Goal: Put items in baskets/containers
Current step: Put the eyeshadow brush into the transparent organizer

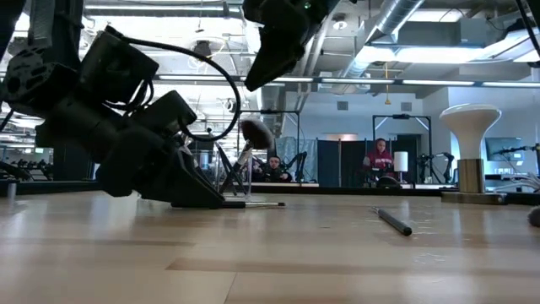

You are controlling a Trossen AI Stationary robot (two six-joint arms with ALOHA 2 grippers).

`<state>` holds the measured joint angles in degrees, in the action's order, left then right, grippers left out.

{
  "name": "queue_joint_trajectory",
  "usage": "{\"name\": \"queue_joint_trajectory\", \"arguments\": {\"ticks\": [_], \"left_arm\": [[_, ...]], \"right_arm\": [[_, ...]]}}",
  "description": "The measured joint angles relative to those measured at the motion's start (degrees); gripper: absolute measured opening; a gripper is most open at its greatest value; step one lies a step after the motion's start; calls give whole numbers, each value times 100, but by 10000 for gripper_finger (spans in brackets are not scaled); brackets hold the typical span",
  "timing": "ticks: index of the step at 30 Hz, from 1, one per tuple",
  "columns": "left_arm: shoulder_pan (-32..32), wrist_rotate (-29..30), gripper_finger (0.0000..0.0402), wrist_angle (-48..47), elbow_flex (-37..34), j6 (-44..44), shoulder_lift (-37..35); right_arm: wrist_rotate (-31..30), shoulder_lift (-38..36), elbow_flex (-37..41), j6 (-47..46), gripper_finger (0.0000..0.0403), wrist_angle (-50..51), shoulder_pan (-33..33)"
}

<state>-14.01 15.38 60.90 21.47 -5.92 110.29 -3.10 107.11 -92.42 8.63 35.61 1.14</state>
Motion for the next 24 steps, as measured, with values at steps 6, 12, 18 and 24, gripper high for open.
{"name": "queue_joint_trajectory", "arguments": {"ticks": [6, 12, 18, 24], "left_arm": [[53, -32, 127, 77, 2, -5, 144], [69, 10, 46, 303, 22, -74, 528], [78, -42, 23, 309, -2, -28, 353], [66, -21, 19, 34, -238, 9, -184]], "right_arm": [[7, 2, 0, -136, 129, 404, -271], [-2, -86, -7, -327, 114, 1095, -576], [-400, -149, 241, -485, 107, 1540, -791], [-154, -138, 1820, -258, 107, -558, -695]]}}
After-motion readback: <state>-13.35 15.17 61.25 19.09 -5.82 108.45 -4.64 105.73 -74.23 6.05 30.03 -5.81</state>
